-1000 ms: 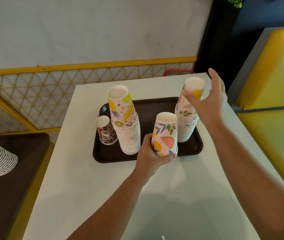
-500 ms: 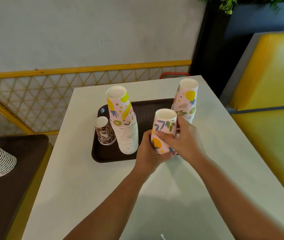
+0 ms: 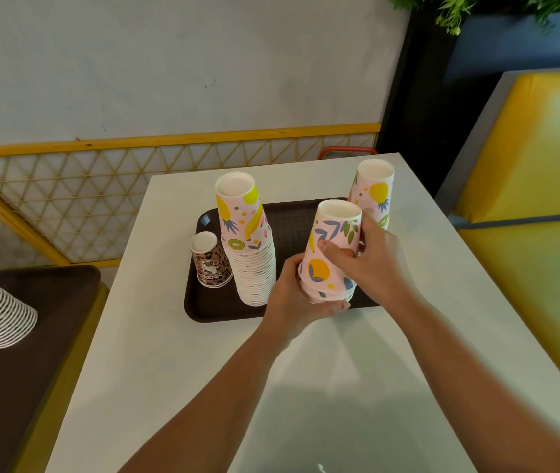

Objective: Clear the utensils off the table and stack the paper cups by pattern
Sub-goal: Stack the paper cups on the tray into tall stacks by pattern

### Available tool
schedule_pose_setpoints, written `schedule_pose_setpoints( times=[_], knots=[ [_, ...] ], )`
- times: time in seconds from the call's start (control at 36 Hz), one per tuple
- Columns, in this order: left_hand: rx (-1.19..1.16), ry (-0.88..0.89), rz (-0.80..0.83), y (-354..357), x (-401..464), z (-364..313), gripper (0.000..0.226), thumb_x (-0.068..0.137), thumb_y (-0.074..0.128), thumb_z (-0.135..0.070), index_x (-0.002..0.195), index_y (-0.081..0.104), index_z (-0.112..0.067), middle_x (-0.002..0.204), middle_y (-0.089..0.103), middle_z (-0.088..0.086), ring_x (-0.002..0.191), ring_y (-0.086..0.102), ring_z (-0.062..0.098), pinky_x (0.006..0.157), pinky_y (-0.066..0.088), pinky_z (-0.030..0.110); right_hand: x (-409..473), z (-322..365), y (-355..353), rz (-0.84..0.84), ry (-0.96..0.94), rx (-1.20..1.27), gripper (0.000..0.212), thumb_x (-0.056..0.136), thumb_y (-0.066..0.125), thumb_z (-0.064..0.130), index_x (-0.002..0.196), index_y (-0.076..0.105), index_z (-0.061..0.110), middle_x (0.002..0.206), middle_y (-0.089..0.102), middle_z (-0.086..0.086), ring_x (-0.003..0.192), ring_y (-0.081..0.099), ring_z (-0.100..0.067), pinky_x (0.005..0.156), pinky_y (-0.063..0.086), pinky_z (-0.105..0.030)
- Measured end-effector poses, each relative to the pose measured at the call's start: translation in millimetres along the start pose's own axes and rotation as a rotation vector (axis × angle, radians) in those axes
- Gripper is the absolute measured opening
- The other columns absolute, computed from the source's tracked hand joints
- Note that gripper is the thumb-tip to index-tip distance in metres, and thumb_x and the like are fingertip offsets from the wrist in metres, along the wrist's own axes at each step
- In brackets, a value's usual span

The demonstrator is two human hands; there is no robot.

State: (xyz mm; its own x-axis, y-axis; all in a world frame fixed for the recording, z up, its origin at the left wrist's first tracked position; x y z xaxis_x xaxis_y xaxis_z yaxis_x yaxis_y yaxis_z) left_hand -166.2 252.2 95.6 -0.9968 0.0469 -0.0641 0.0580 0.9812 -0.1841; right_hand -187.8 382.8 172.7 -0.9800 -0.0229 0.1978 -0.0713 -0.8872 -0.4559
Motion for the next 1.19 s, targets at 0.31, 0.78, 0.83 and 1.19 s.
schedule_pose_setpoints(
  times=[0.31, 0.78, 0.83, 1.19],
  knots=[
    [0.084, -0.070, -0.016, -0.2, -3.9, 9.8, 0.084, 0.047, 0.090, -0.034, 0.120, 0.051, -0.018, 0.111, 0.064, -0.006, 0.103, 0.062, 0.010, 0.084, 0.056, 0.029, 38.5, 46.5, -54.2, -0.284, -0.118, 0.156, 0.038, 0.083, 0.068, 0.022, 0.117, 0.055, 0.013, 0.098, 0.064, 0.014, 0.082, 0.060, 0.016, 0.068, 0.049, -0.007],
    [0.053, -0.012, -0.069, -1.9, 5.3, -16.4, 0.081, 0.054, 0.090, -0.023, 0.123, 0.048, -0.019, 0.116, 0.062, -0.003, 0.108, 0.060, 0.013, 0.086, 0.055, 0.031, 76.8, 14.7, -58.0, -0.326, -0.050, -0.160, 0.069, 0.079, 0.070, 0.036, 0.136, 0.037, 0.016, 0.132, 0.045, 0.000, 0.115, 0.042, -0.007, 0.084, 0.031, -0.002],
    [0.057, 0.025, -0.094, -1.6, 9.2, -27.9, 0.082, 0.049, 0.086, -0.031, 0.121, 0.048, -0.021, 0.113, 0.063, -0.003, 0.104, 0.061, 0.013, 0.085, 0.055, 0.030, 66.5, 22.2, -62.6, -0.365, -0.091, -0.120, 0.072, 0.080, 0.068, 0.043, 0.139, 0.035, 0.019, 0.141, 0.039, 0.000, 0.124, 0.040, -0.009, 0.094, 0.032, -0.013],
    [0.109, 0.377, -0.102, 11.4, 50.2, -133.0, 0.077, 0.061, 0.087, -0.019, 0.126, 0.047, -0.012, 0.113, 0.061, -0.003, 0.098, 0.060, 0.005, 0.080, 0.048, 0.012, 47.4, 64.2, -69.3, -0.114, -0.322, -0.034, 0.065, 0.076, 0.073, 0.037, 0.130, 0.042, 0.016, 0.103, 0.053, 0.023, 0.093, 0.054, 0.013, 0.072, 0.045, -0.002]
  ],
)
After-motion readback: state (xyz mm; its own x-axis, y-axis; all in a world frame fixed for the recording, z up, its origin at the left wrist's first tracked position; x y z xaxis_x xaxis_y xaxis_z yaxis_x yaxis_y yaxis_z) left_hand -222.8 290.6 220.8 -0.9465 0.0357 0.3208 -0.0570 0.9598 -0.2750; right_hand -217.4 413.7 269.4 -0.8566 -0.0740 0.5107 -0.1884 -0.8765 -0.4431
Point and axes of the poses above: each hand's wrist, its own x-axis towards the middle knuckle, its own y-axis out of the palm, z = x × y, the point moved 5 cm from there along x, towards the middle knuckle
